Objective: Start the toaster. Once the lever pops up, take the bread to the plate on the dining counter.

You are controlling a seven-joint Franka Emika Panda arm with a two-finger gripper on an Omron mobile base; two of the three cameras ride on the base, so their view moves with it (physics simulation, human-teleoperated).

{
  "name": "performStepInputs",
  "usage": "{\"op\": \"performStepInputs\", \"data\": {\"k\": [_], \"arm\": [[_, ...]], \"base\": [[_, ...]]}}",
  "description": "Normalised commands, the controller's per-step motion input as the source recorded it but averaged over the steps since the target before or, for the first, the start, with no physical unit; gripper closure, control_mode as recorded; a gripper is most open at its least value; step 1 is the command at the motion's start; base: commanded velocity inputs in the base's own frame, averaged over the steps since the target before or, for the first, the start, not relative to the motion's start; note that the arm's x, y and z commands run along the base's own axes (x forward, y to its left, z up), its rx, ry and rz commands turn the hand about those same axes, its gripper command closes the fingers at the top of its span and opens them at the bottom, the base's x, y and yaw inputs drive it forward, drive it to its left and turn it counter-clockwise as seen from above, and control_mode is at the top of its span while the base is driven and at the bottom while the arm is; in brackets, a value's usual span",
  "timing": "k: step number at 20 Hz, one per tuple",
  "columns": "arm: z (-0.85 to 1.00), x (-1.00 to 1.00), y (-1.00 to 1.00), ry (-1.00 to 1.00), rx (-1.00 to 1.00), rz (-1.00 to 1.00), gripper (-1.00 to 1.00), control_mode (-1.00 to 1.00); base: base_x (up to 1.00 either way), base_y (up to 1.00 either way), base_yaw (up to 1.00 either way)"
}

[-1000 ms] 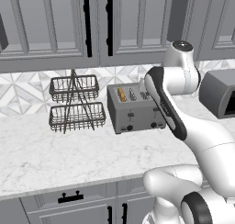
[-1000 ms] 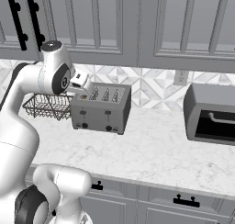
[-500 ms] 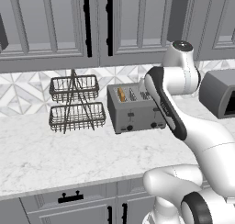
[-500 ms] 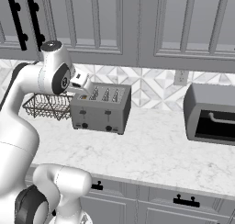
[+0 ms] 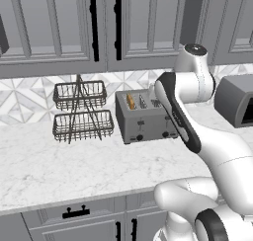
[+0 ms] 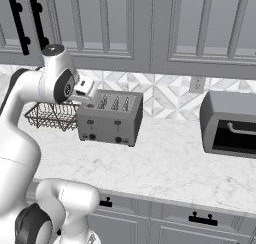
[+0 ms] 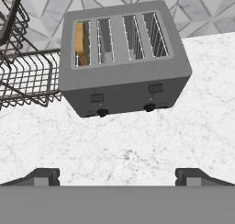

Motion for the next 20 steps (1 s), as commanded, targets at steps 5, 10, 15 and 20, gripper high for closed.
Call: {"op": "performStepInputs", "data": {"k": [5,10,15,20], "arm": [[-0.01,-0.09,0.4,-0.03,-0.03,0.0,-1.0,-1.0],[-0.05,0.0,0.25,-0.18,-0.1,0.0,-1.0,-1.0],[-0.2,0.01,0.0,-0.19,-0.1,0.0,-1.0,-1.0],[-0.26,0.18,0.0,-0.03,-0.02,0.0,-1.0,-1.0]], "base": [[0.0,0.0,0.0],[0.0,0.0,0.0],[0.0,0.0,0.0],[0.0,0.0,0.0]]}}
